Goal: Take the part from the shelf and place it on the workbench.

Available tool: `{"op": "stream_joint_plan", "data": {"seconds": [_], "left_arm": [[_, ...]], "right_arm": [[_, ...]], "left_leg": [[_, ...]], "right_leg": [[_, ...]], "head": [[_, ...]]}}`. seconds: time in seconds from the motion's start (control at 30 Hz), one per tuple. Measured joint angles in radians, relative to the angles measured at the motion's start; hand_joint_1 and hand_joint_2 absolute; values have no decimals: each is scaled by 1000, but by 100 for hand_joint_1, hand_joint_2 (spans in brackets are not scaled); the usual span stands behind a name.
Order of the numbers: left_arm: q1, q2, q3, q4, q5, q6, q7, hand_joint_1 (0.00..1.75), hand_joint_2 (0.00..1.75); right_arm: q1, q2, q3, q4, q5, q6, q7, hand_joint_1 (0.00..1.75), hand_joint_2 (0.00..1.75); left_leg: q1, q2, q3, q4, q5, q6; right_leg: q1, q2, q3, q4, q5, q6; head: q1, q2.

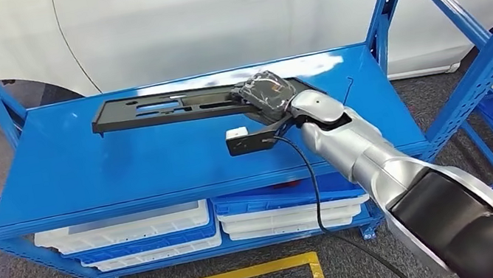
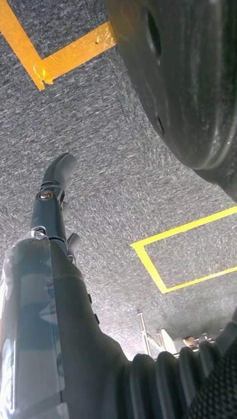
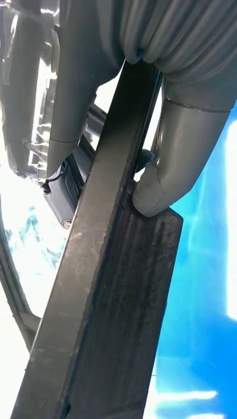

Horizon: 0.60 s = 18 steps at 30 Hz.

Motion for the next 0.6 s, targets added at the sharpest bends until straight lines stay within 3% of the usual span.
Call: {"op": "stream_joint_plan", "data": {"seconds": [0.07,0.13,0.17,0.2,0.23,0.3,0.37,0.4,0.5,0.57,0.6], "left_arm": [[1,2,0,0,7,0,-6,0,0],[-1,2,0,0,12,0,-13,0,0],[-2,2,0,0,13,0,-16,0,0],[-3,3,0,0,14,0,-17,0,0],[-4,3,0,0,14,0,-18,0,0],[-2,3,0,0,14,0,-18,0,0],[1,3,0,0,14,-1,-16,0,0],[1,3,0,0,14,-1,-16,0,44],[-2,3,0,0,14,-2,-16,0,175],[-3,2,0,0,22,1,-30,0,175],[-1,2,0,0,31,4,-43,0,175]], "right_arm": [[-2,-3,-16,-40,-46,23,-20,175,175],[-3,-8,-27,-83,-81,53,-30,175,175],[-2,-10,-30,-102,-90,64,-30,175,175],[-1,-13,-32,-117,-94,71,-29,175,175],[0,-15,-34,-129,-97,76,-29,175,175],[0,-19,-37,-152,-99,81,-26,175,175],[-2,-23,-40,-167,-100,82,-24,175,175],[-3,-25,-42,-172,-101,82,-23,175,175],[-2,-32,-47,-182,-108,91,-23,175,175],[12,-37,-61,-219,-190,182,-39,175,175],[38,-42,-79,-268,-279,278,-38,175,175]], "left_leg": [[1,3,-31,68,-40,-10],[2,3,-95,205,-101,-16],[2,2,-125,263,-118,-18],[2,2,-142,290,-117,-18],[2,3,-139,278,-96,-17],[2,4,-85,152,-20,-10],[0,5,-30,35,22,-2],[-1,4,-19,8,25,3],[2,0,-17,-5,25,17],[6,2,-15,-11,28,27],[7,2,-14,-12,28,30]], "right_leg": [[-4,1,3,-6,4,-13],[-3,4,4,-6,3,-19],[-1,5,5,-5,1,-20],[0,6,7,-5,0,-21],[0,6,10,-4,-2,-20],[1,8,17,-2,-9,-17],[5,9,19,1,-15,-10],[7,9,17,1,-16,-5],[8,9,14,3,-19,11],[8,6,-6,52,-53,21],[6,4,-30,105,-84,24]], "head": [[0,0],[0,0],[0,0],[0,0],[0,0],[0,0],[0,0],[0,0],[0,0],[0,0],[0,0]]}}
